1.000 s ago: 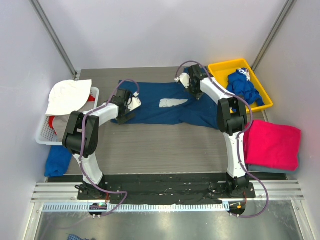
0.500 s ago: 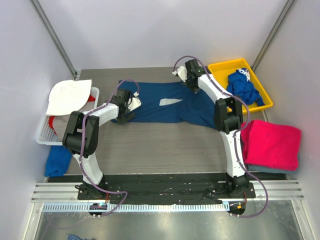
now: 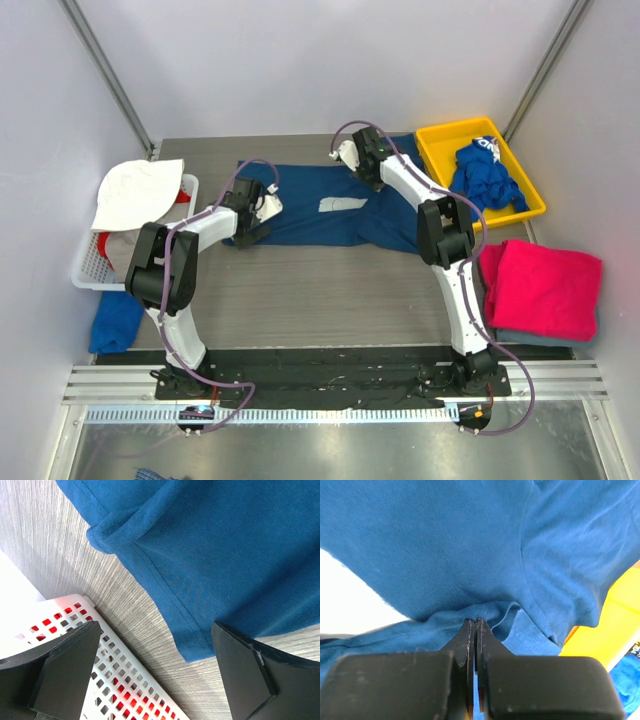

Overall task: Fold and stack the t-shirts
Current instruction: Fold the flattened tshirt in 1/3 of the way

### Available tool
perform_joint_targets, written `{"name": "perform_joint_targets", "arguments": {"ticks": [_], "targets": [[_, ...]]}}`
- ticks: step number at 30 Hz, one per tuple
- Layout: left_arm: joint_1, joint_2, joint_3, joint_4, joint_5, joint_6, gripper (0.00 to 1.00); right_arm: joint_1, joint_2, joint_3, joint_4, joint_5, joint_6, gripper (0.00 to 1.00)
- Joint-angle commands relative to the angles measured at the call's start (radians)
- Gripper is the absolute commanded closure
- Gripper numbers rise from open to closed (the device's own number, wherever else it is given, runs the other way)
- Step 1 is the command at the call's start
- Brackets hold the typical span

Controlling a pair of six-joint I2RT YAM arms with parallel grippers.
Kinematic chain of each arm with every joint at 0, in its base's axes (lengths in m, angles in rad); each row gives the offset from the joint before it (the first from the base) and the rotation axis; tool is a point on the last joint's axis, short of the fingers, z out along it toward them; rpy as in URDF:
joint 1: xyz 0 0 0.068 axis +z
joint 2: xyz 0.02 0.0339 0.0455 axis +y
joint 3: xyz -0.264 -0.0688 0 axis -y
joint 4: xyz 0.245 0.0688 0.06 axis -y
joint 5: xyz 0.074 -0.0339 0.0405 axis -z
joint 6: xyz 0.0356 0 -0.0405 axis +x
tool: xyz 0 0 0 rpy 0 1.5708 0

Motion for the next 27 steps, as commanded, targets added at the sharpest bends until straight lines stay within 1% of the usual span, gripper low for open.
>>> {"name": "perform_joint_targets", "arguments": {"ticks": [1,4,7,10,11,13,14,17,19,20,21,22,23,24,25,26,27], "targets": [[-0.001,-0.001,-0.005,0.01,0.002,0.004,0.0,0.019,-0.007,0.052,0.042,0.026,0.001,0.99],[-0.001,-0.001,-0.006,0.009,0.004,0.004,0.0,0.026,-0.005,0.052,0.055,0.043,0.004,0.96],[-0.001,-0.004,-0.01,0.009,0.002,0.004,0.0,0.027,0.001,0.051,0.074,0.055,0.006,0.9],[-0.001,-0.004,-0.011,0.012,0.002,0.004,0.0,0.027,0.001,0.051,0.091,0.066,0.013,0.8],[-0.003,-0.004,-0.011,0.012,0.002,0.003,0.0,0.027,0.001,0.051,0.098,0.071,0.015,0.67],[-0.001,-0.001,-0.01,0.012,0.002,0.004,0.0,0.026,0.001,0.051,0.101,0.08,0.018,0.58],[-0.001,-0.001,-0.01,0.013,0.002,0.001,0.0,0.027,-0.002,0.048,0.106,0.089,0.02,0.5],[-0.001,-0.003,-0.011,0.013,0.005,0.0,0.0,0.027,-0.016,0.02,0.124,0.118,0.021,0.46],[-0.003,0.002,-0.01,0.013,0.004,-0.002,0.0,0.026,-0.051,-0.001,0.128,0.129,0.039,0.45],[-0.003,-0.001,-0.01,0.013,0.005,-0.01,0.0,0.026,-0.072,-0.038,0.128,0.134,0.05,0.45],[-0.003,-0.003,-0.013,0.015,0.007,-0.011,0.0,0.026,-0.123,-0.066,0.131,0.134,0.059,0.44],[-0.003,-0.006,-0.014,0.016,0.01,-0.013,0.01,0.024,-0.156,-0.099,0.144,0.135,0.067,0.29],[-0.003,-0.009,-0.017,0.022,0.013,-0.019,0.0,0.023,-0.19,-0.177,0.151,0.131,0.085,0.19],[-0.003,-0.012,-0.022,0.028,0.014,-0.025,0.0,0.021,-0.222,-0.217,0.158,0.132,0.098,0.12],[-0.004,-0.018,-0.023,0.033,0.017,-0.033,0.0,0.019,-0.296,-0.259,0.169,0.132,0.11,0.07],[-0.003,-0.023,-0.023,0.035,0.022,-0.04,0.0,0.012,-0.333,-0.337,0.172,0.124,0.134,0.06],[-0.003,-0.026,-0.022,0.036,0.033,-0.056,0.0,0.01,-0.374,-0.38,0.178,0.124,0.147,0.06]]}}
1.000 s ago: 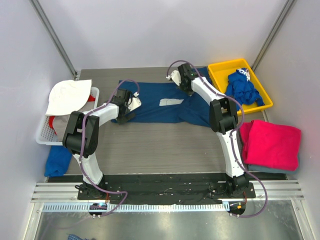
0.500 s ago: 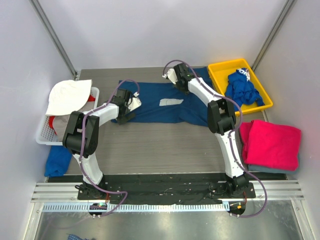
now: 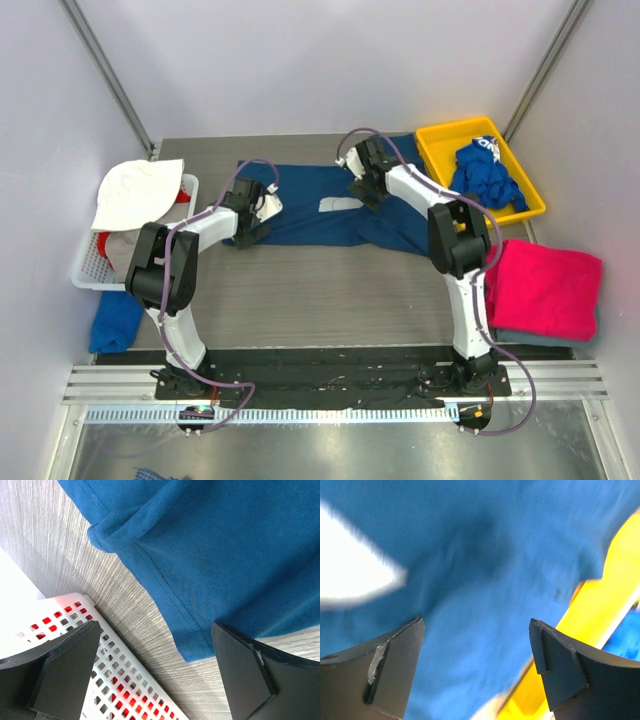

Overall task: Fold and stack the t-shirts
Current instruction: Fold the flattened tshirt in 1/3 of the way

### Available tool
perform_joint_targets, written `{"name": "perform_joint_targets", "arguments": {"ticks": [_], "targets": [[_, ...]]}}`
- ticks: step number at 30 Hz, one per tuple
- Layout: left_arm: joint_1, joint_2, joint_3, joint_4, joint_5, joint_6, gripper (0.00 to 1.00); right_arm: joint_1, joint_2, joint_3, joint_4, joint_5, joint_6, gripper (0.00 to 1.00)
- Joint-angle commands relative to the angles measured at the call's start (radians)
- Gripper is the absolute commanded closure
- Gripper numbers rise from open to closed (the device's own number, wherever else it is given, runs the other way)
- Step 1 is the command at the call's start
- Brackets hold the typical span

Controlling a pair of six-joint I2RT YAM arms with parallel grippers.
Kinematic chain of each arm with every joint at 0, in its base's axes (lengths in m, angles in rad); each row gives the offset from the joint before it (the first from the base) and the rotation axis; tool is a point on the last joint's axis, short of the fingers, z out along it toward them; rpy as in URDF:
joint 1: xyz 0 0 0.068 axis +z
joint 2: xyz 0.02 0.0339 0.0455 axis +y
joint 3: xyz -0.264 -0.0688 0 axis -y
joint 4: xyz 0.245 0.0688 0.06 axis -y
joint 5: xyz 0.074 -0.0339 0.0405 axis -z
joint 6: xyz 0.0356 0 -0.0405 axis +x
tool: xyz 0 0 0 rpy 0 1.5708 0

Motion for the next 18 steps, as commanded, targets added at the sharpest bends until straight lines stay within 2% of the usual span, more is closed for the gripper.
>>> {"name": "perform_joint_targets", "arguments": {"ticks": [1,4,11,18], "targets": [[-0.001,-0.03,-0.018,0.031,0.041,-0.059,0.0,-0.013,-0.301,-0.174,0.061,0.013,0.088,0.05],[-0.001,-0.047,-0.013,0.031,0.057,-0.096,0.0,-0.026,-0.447,-0.372,0.074,0.003,0.13,0.05],[-0.001,-0.069,-0.012,0.008,0.096,-0.151,0.0,-0.075,-0.703,-0.653,0.033,-0.109,0.196,0.06],[-0.004,-0.067,-0.012,-0.003,0.096,-0.15,0.0,-0.125,-0.768,-0.807,-0.075,-0.233,0.143,0.28]]}}
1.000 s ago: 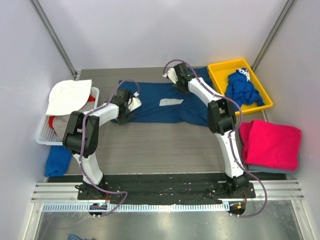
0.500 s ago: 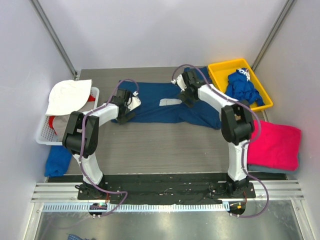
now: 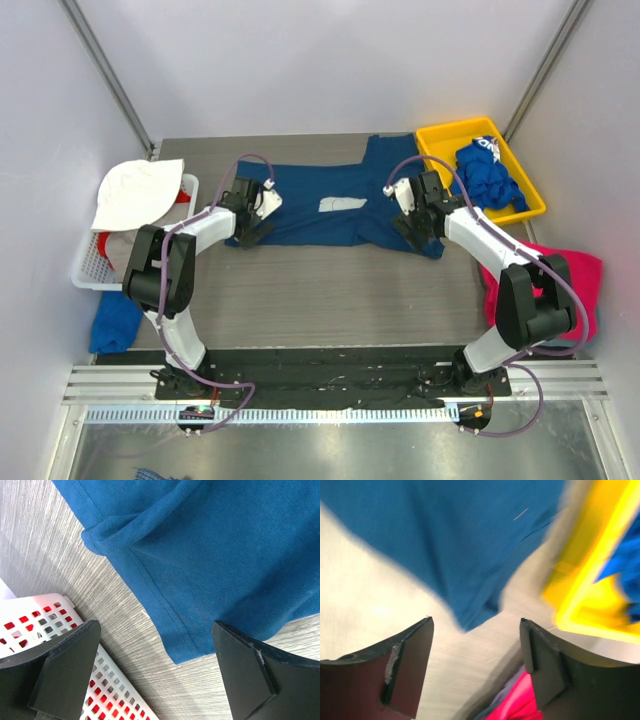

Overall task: Fold and stack the t-shirts
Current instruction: Fold the flattened tshirt in 1/3 of the way

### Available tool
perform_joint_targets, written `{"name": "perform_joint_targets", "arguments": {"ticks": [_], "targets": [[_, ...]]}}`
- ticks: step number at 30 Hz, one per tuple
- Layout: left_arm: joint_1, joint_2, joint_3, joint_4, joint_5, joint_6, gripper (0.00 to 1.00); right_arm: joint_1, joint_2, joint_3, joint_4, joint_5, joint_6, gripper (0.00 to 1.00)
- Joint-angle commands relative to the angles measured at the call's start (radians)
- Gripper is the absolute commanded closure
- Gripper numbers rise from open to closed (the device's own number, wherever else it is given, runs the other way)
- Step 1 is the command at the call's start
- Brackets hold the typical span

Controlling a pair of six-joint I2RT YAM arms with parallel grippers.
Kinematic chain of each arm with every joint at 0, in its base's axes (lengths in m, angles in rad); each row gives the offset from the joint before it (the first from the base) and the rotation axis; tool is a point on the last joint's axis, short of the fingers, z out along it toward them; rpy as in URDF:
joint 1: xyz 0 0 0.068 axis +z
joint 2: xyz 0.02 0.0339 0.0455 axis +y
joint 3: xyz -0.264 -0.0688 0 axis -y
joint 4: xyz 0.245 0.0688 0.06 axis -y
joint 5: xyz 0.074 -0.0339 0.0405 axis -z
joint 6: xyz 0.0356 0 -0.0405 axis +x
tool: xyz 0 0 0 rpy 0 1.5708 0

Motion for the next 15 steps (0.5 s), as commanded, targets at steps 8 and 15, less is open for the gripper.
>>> {"name": "perform_joint_targets", "arguments": {"ticks": [8,15], "targets": [[-0.004,-0.03,-0.013,0.001,0.009,-0.007,0.0,-0.068,0.0,-0.066,-0.091,-0.182,-0.027,0.35],[-0.006,-0.033,-0.015,0.004,0.004,-0.001,0.0,-0.112,0.069,-0.066,-0.075,-0.228,-0.062,0.42]]}}
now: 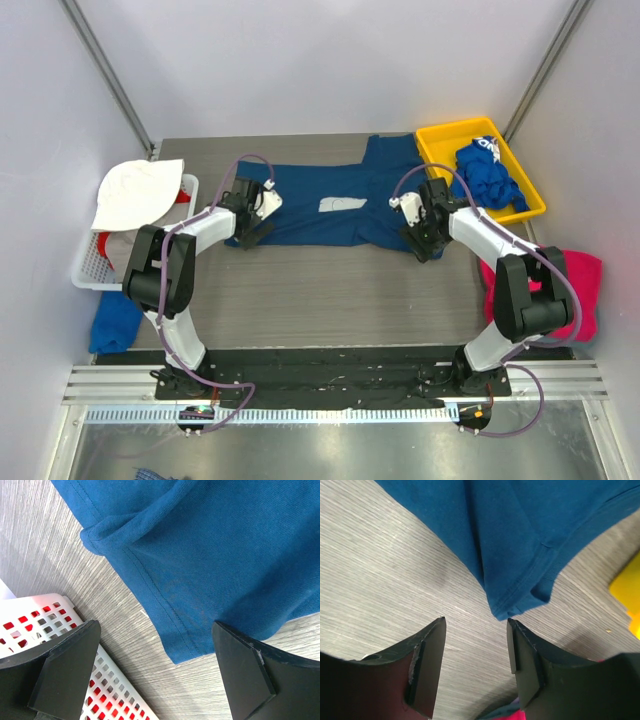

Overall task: Fold and stack the t-shirts
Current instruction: Fold the flattened tshirt in 1/3 of the way

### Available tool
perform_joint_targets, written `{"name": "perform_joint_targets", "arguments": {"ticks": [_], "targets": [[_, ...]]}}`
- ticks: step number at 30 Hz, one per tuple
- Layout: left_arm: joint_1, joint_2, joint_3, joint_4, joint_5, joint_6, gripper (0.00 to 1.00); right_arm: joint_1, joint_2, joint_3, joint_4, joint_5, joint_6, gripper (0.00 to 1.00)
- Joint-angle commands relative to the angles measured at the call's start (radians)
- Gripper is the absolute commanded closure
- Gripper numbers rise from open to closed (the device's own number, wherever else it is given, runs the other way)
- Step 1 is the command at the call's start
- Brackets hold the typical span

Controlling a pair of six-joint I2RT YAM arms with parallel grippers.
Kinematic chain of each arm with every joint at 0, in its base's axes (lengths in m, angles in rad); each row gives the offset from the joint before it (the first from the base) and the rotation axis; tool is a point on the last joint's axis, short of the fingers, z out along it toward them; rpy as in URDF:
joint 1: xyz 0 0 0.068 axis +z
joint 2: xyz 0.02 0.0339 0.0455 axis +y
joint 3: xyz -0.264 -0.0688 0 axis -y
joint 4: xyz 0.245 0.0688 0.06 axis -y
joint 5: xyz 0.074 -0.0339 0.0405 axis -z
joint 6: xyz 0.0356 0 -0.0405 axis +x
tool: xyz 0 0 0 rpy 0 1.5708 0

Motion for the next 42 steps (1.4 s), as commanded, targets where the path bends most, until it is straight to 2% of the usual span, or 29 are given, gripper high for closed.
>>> {"name": "perform_joint_targets", "arguments": {"ticks": [1,19,27,31,34,35,37,42], "targets": [[-0.003,-0.032,-0.014,0.004,0.004,0.0,0.0,-0.032,0.038,0.009,0.018,-0.047,-0.035,0.42],[-0.011,-0.018,-0.015,0.009,0.001,0.001,0.0,-0.096,0.119,0.063,0.04,-0.052,-0.09,0.48],[-0.012,-0.018,-0.017,0.009,-0.006,0.008,0.0,-0.105,0.174,0.106,0.049,-0.047,-0.096,0.55],[-0.011,-0.019,-0.018,0.007,-0.006,0.008,0.0,-0.107,0.19,0.107,0.049,-0.043,-0.096,0.68],[-0.014,-0.025,-0.026,0.007,-0.008,0.012,0.0,-0.111,0.188,0.098,0.048,-0.018,-0.105,0.93],[-0.014,-0.029,-0.031,0.007,-0.009,0.014,0.0,-0.113,0.182,0.097,0.045,-0.017,-0.107,0.96],[-0.015,-0.032,-0.044,0.007,-0.014,0.021,0.0,-0.116,0.164,0.089,0.041,-0.017,-0.115,0.99],[-0.02,-0.029,-0.081,0.027,-0.051,0.058,0.0,-0.133,0.122,0.075,0.015,0.049,-0.144,0.99]]}}
